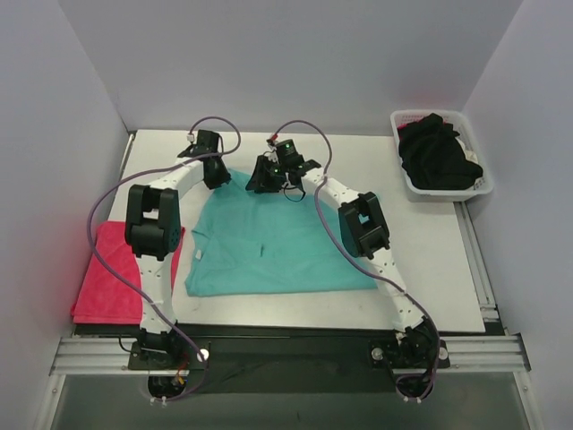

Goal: Fold and stack the t-shirts

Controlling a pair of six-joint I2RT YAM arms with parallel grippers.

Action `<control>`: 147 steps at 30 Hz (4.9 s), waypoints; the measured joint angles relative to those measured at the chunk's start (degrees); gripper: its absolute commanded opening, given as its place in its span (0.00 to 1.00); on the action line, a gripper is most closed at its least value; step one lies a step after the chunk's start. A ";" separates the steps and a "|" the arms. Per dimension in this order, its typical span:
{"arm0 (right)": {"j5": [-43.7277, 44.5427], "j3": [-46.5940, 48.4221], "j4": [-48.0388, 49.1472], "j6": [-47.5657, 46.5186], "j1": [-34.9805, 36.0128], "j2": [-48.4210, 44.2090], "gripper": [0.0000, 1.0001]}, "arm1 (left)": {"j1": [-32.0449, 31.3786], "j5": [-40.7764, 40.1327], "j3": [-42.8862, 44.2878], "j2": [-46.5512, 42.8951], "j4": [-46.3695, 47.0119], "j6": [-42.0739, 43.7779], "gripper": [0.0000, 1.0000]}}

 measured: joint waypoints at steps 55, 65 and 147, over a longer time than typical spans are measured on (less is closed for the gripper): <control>14.34 -22.47 -6.45 -9.66 -1.36 -25.03 0.40 | -1.77 4.11 31.45 20.63 -1.73 8.94 0.46; 17.18 -31.36 -8.07 -9.77 -0.90 -28.02 0.35 | -3.32 3.52 36.48 23.37 -5.57 10.29 0.46; 42.18 -22.86 -30.16 -9.84 -27.36 -21.75 0.39 | -3.76 -1.57 28.87 13.07 -5.51 11.74 0.00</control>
